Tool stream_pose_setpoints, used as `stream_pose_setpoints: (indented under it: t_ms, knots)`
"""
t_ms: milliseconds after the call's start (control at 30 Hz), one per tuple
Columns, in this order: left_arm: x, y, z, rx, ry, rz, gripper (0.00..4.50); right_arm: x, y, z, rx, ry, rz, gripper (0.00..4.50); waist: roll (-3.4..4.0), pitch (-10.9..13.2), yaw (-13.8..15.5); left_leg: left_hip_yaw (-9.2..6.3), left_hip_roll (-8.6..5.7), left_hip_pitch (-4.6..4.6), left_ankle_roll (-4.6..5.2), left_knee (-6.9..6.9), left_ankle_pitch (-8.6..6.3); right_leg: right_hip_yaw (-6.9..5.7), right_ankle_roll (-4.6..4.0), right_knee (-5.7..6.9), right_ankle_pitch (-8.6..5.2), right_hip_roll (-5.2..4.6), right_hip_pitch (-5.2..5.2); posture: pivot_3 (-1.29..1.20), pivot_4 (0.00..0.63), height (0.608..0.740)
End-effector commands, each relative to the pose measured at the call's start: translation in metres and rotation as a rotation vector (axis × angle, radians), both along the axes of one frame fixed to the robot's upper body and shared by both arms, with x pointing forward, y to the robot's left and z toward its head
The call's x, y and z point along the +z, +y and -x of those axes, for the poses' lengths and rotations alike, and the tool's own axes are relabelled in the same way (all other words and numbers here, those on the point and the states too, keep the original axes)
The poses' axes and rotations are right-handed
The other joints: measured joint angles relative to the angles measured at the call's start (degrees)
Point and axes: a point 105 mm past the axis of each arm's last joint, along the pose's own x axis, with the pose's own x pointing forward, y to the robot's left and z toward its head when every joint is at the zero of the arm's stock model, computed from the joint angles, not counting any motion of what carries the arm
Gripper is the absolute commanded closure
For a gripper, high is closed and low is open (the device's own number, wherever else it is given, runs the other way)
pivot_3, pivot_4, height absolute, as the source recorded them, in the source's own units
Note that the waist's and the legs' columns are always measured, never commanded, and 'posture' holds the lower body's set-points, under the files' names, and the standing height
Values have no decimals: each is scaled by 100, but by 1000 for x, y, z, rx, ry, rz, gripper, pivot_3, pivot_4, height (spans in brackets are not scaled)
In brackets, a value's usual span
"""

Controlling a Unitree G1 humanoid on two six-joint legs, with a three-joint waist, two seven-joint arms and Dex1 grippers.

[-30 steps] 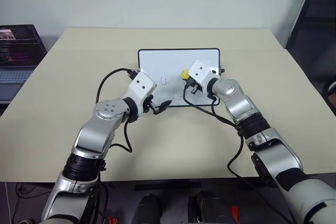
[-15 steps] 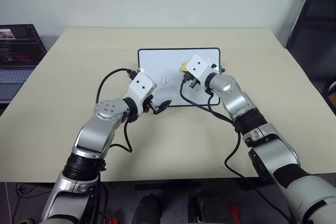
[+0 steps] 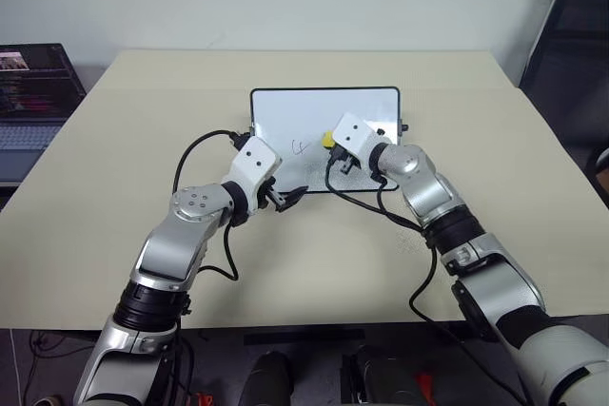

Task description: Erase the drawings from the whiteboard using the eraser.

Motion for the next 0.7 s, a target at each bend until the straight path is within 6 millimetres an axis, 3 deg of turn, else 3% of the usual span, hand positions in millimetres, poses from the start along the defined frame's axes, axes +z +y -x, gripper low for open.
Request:
stream_pose_setpoints:
  t_ms: [33, 200, 400, 533, 700]
  knots:
    - [9, 7, -1, 42, -51, 18, 0, 34, -11, 4, -14, -79, -125, 3430, 0, 0, 3, -1, 0, -2, 0, -1, 0, 0, 0, -4, 0, 0, -1, 0, 150, 740]
    - [2, 28, -2, 161, -55, 47, 0, 40, -29, 39, 25, -79, -236, 3431, 0, 0, 25, -25, 4, -28, -3, -4, -3, -4, -1, -34, 0, -3, -6, 0, 150, 740]
    - [1, 45, -1, 251, -67, 163, 0, 28, -53, 81, 26, -16, -415, 3431, 1, 0, 64, -50, 5, -63, -7, -1, -7, -21, -1, -67, 1, -7, -12, 0, 150, 740]
    - [-9, 62, 4, 359, -103, 170, 0, 1, -71, 108, -26, 35, -500, 3431, -1, -1, 97, -52, 4, -61, -7, -2, -8, -26, -1, -71, 1, -7, -8, 0, 150, 740]
    - [-4, 60, 6, 409, -153, 243, 0, -22, -81, 121, -76, 31, -505, 3431, -1, -1, 117, -47, 4, -61, -7, 5, -7, -25, 1, -69, 1, -6, -8, 0, 150, 740]
